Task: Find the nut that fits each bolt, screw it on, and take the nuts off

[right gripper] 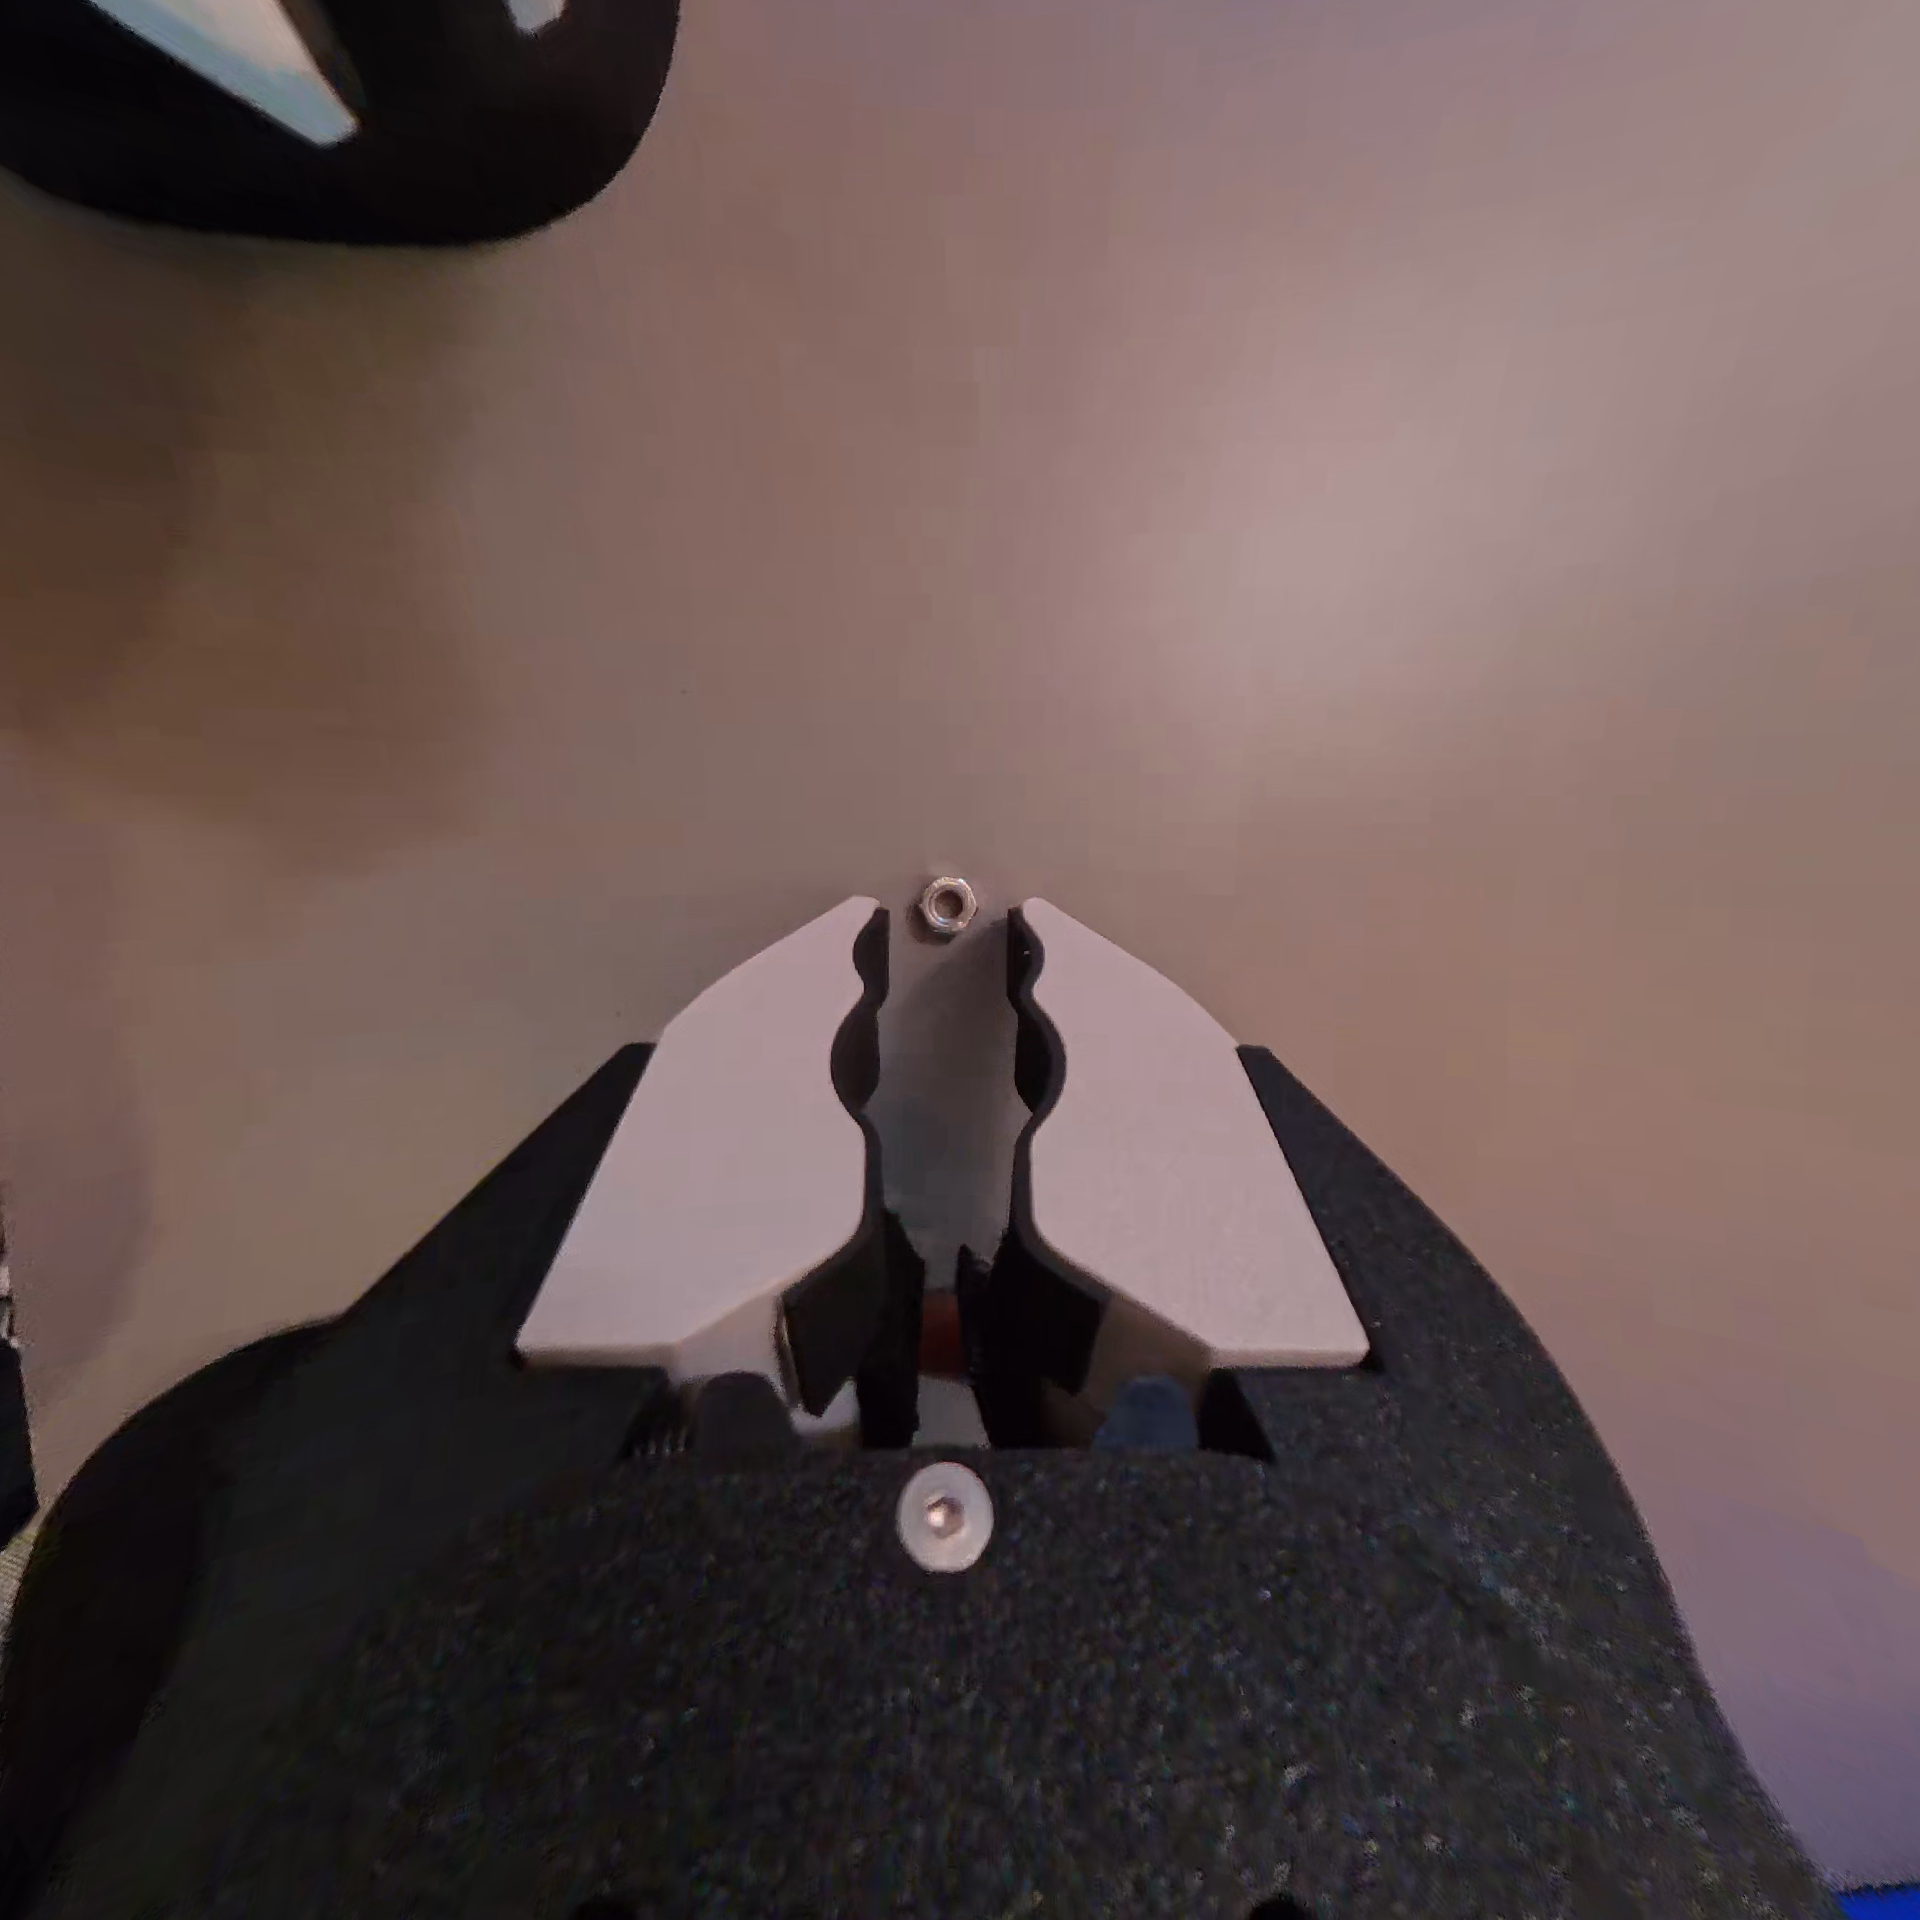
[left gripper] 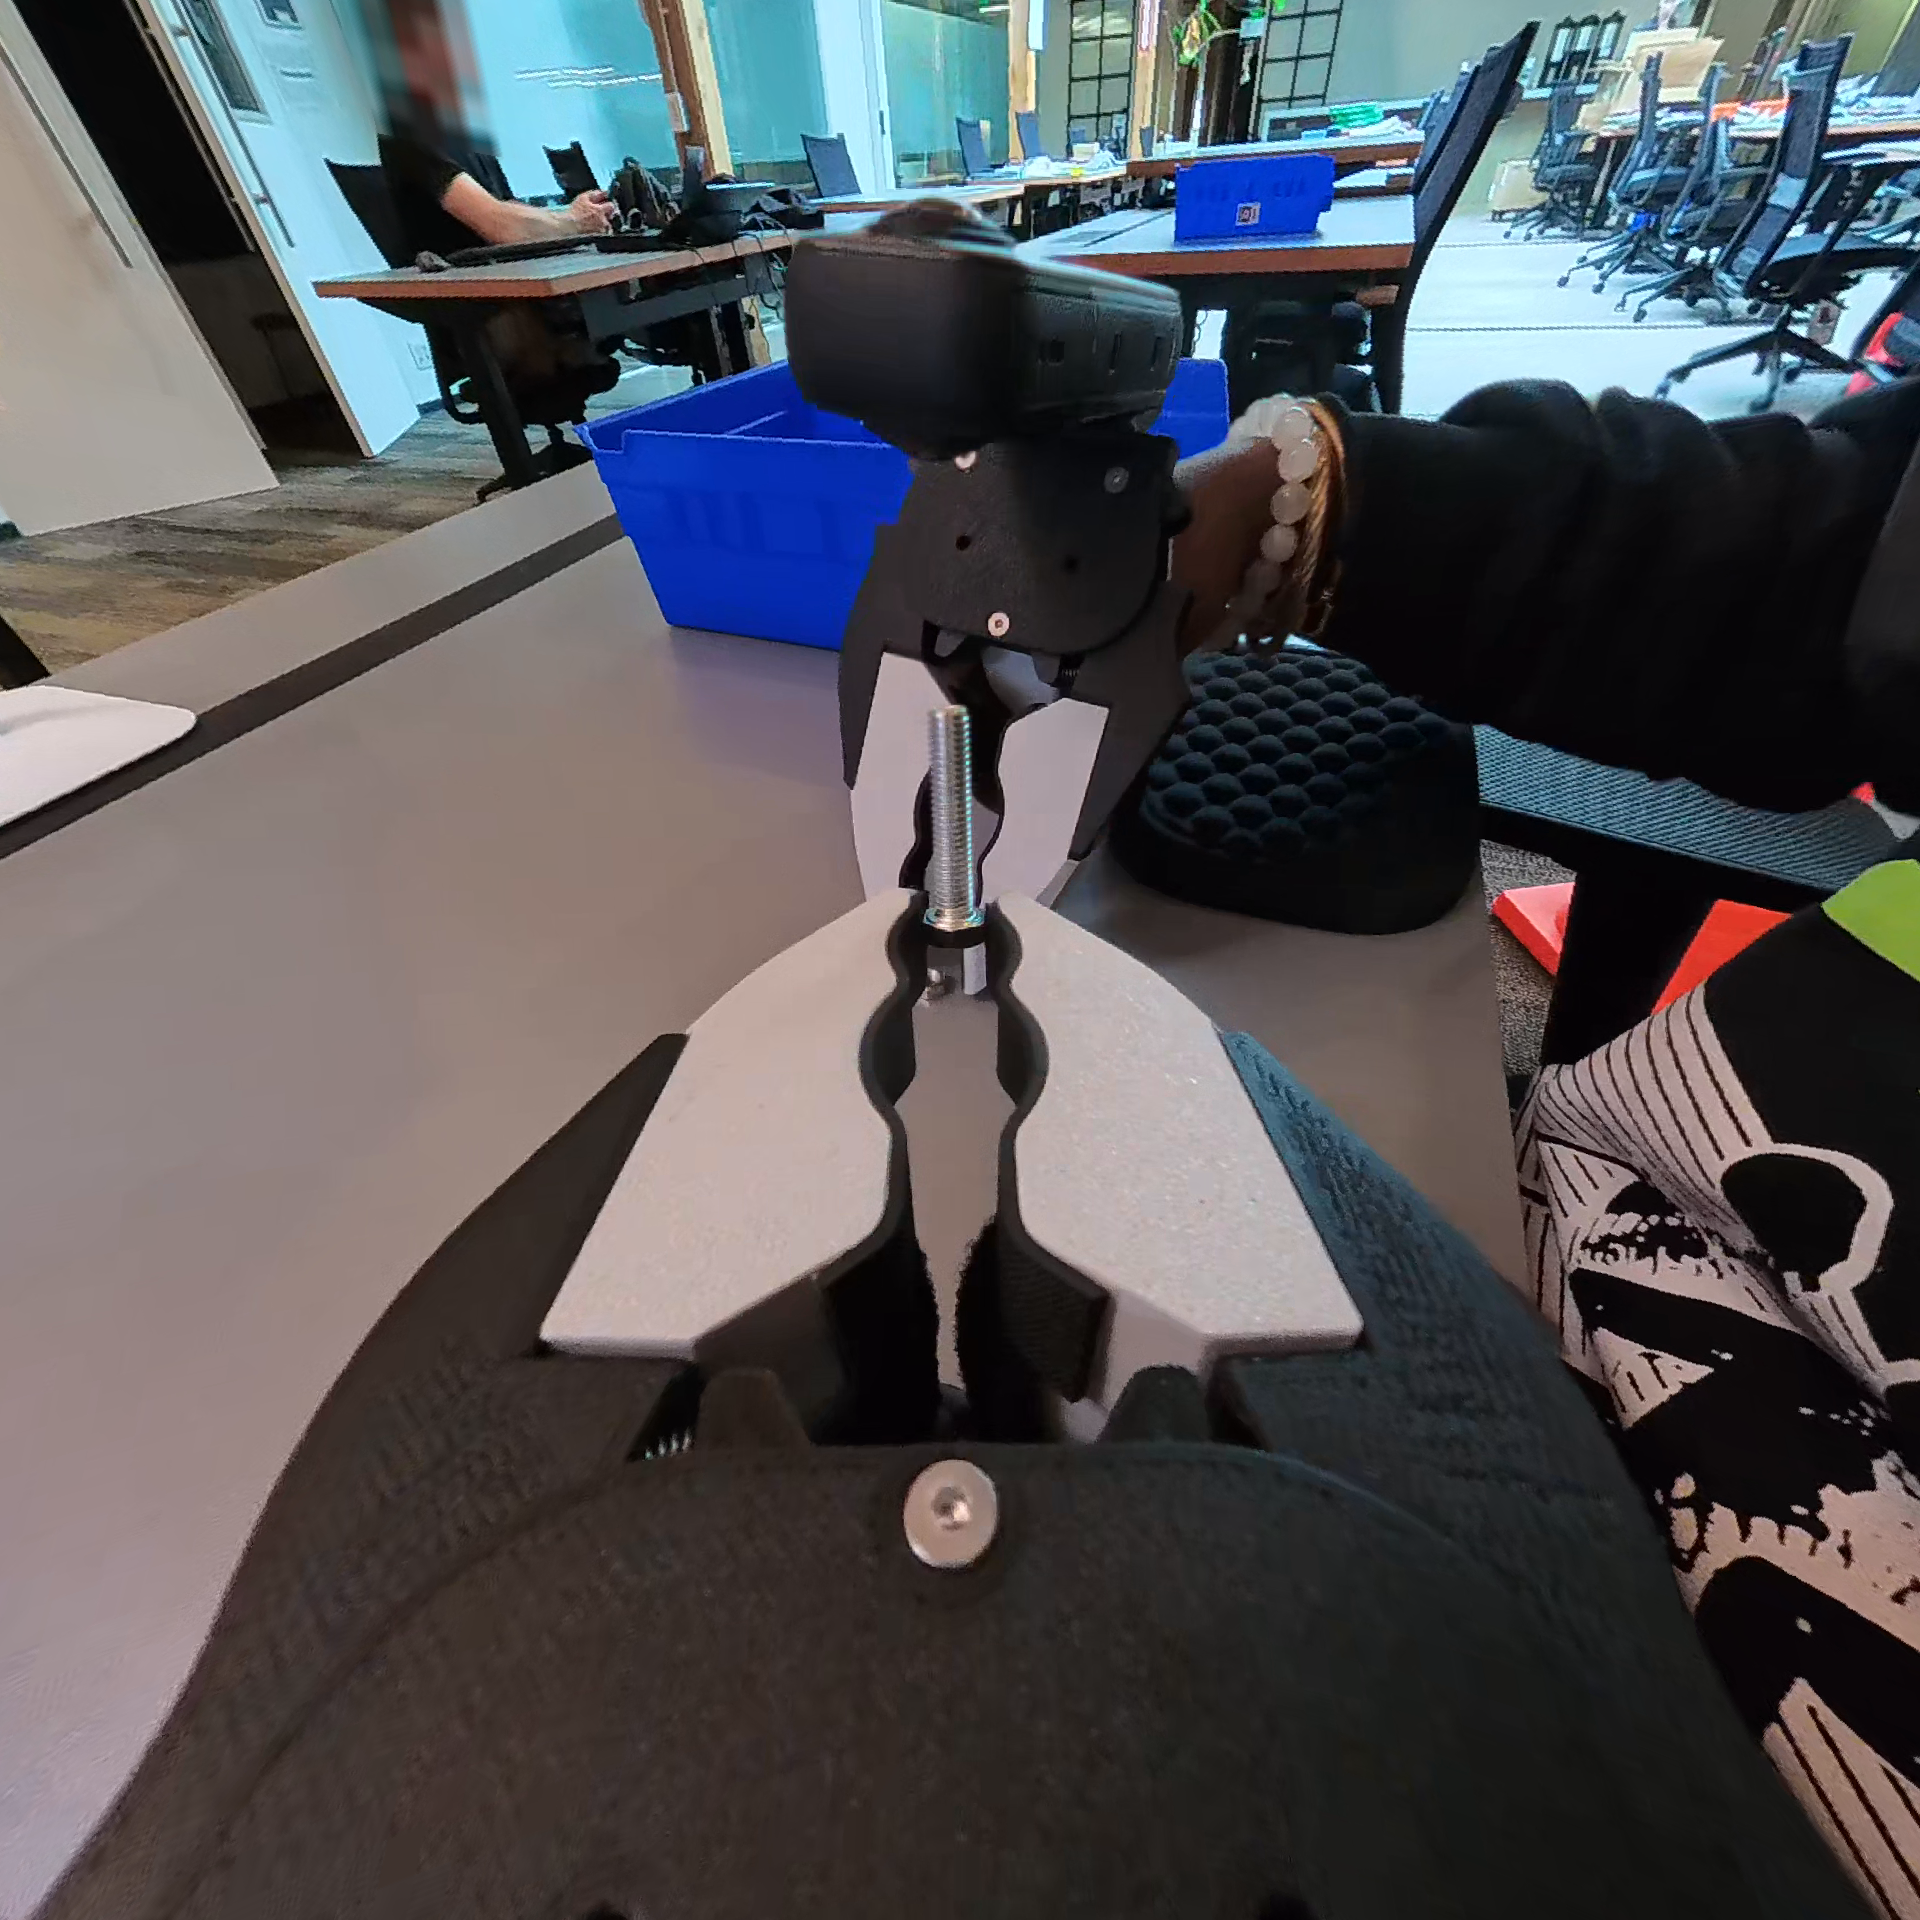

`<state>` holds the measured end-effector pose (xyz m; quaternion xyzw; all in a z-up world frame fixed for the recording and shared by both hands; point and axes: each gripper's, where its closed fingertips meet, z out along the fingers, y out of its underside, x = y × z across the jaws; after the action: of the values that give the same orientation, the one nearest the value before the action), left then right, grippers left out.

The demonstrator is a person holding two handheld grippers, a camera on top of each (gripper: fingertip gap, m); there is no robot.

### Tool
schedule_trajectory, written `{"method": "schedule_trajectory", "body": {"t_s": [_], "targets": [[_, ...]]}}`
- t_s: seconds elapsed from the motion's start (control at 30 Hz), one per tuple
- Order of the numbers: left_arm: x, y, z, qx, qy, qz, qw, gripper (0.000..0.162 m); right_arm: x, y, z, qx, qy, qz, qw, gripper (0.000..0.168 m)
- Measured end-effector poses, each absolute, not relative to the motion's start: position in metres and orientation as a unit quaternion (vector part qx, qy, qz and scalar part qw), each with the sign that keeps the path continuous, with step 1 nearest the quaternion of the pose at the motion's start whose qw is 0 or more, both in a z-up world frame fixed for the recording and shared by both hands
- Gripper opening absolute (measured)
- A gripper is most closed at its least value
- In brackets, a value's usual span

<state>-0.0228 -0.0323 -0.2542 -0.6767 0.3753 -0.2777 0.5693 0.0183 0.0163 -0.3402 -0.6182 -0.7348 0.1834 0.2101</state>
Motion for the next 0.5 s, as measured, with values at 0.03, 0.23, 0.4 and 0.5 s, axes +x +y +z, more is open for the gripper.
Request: {"method": "schedule_trajectory", "body": {"t_s": [0.03,0.23,0.4,0.5], "targets": [[-0.0227,-0.0323,-0.2544,-0.677,0.375,-0.279,0.568,0.011,0.0177,0.0161,-0.3396,-0.61,-0.741,0.185,0.21,0.021],[-0.0221,-0.0333,-0.2548,-0.675,0.378,-0.285,0.565,0.011,0.0183,0.0165,-0.3403,-0.562,-0.785,0.18,0.187,0.016],[-0.0201,-0.0346,-0.2571,-0.677,0.386,-0.289,0.557,0.011,0.0161,0.0144,-0.3407,-0.545,-0.799,0.193,0.162,0.01],[-0.0197,-0.0344,-0.2582,-0.679,0.386,-0.294,0.551,0.011,0.0172,0.0134,-0.3386,-0.533,-0.809,0.192,0.156,0.01]]}}
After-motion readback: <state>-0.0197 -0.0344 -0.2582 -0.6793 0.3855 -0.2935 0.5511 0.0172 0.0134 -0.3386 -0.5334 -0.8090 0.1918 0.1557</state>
